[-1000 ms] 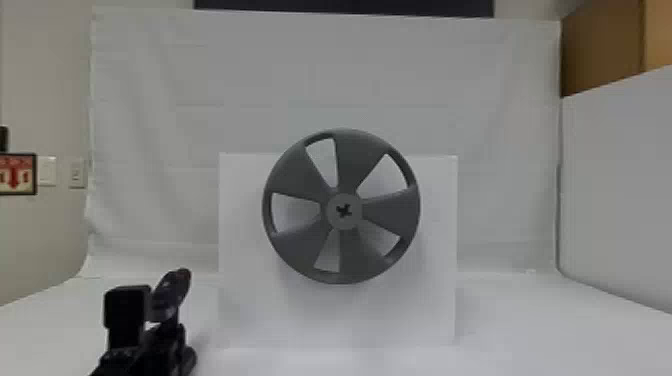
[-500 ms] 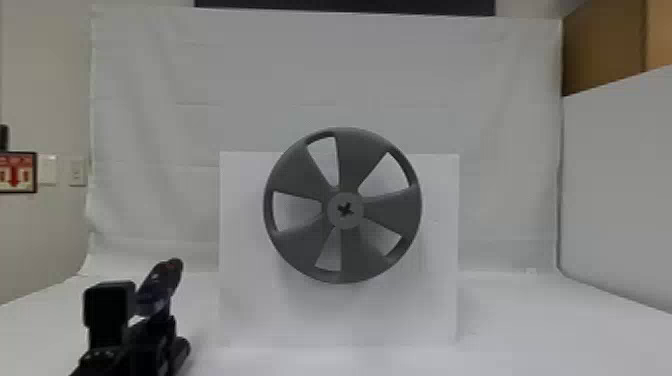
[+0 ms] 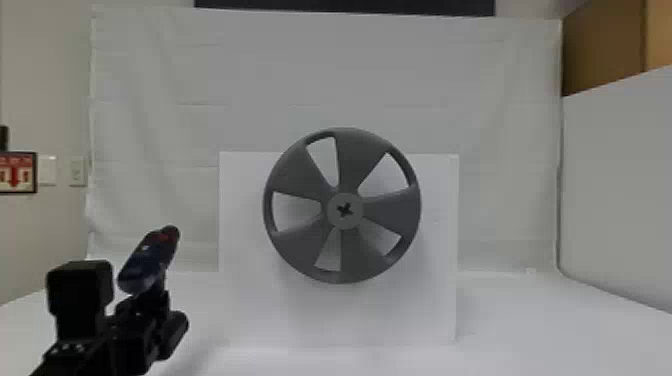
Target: Grasp the drill and bring into the middle of wheel
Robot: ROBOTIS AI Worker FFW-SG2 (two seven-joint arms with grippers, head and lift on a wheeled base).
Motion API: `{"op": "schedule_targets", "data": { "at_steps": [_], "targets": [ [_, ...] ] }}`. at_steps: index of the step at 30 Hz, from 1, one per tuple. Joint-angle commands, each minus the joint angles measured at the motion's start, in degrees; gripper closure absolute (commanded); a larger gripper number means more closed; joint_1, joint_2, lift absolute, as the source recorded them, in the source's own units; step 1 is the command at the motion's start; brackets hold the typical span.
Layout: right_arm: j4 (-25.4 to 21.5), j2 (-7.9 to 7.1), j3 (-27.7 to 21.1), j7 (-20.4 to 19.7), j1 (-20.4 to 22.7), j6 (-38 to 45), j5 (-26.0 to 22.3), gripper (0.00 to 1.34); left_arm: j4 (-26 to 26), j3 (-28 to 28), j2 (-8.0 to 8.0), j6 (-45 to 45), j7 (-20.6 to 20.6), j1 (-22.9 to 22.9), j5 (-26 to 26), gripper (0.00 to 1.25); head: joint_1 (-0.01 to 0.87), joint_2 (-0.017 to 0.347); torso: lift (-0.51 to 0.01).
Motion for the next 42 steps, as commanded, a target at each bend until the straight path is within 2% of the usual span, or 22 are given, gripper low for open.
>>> {"op": "schedule_targets", "data": {
  "at_steps": [1, 12, 14, 17, 21, 25, 33, 42],
  "targets": [
    [0.0, 0.17, -0.1, 0.0, 0.0, 0.0, 0.0, 0.29, -6.6, -0.2, 0.51, 4.4, 0.0, 1.8, 0.7, 1.22, 0.0, 0.0, -0.406],
    [0.0, 0.35, -1.0, 0.0, 0.2, 0.0, -0.2, 0.29, -19.3, -3.8, 2.1, 9.4, 2.5, 6.9, 1.1, 1.22, 0.0, 0.0, -0.406],
    [0.0, 0.44, -1.3, 0.0, 0.3, 0.0, -0.4, 0.29, -21.4, -5.6, 3.06, 10.4, 4.6, 7.4, 1.4, 1.22, 0.0, 0.0, -0.406],
    [0.0, 0.53, -1.4, 0.0, 0.3, 0.0, -0.4, 0.29, -23.7, -7.4, 4.12, 11.5, 5.6, 7.9, 1.5, 1.22, 0.0, 0.0, -0.406],
    [-0.1, 0.35, -2.0, 0.0, 0.7, 0.0, -0.8, 0.29, -23.9, -8.8, 4.29, 11.7, 5.6, 7.9, 4.3, 1.22, 0.0, 0.0, -0.406],
    [-0.1, 0.44, -2.1, 0.0, 0.6, 0.0, -0.8, 0.29, -23.9, -11.0, 4.65, 11.7, 5.6, 7.2, 4.7, 1.22, 0.0, 0.0, -0.406],
    [-0.1, 0.44, -1.6, 0.0, 0.4, 0.0, -0.4, 0.29, -23.8, -15.6, 6.32, 11.7, 5.6, 5.0, 1.0, 1.22, 0.0, 0.0, -0.406],
    [-0.1, 0.61, -0.6, 0.0, -0.2, 0.0, 0.7, 0.29, -22.7, -18.5, 6.49, 11.7, 5.5, 2.1, 0.9, 1.22, 0.0, 0.0, -0.406]
  ]
}}
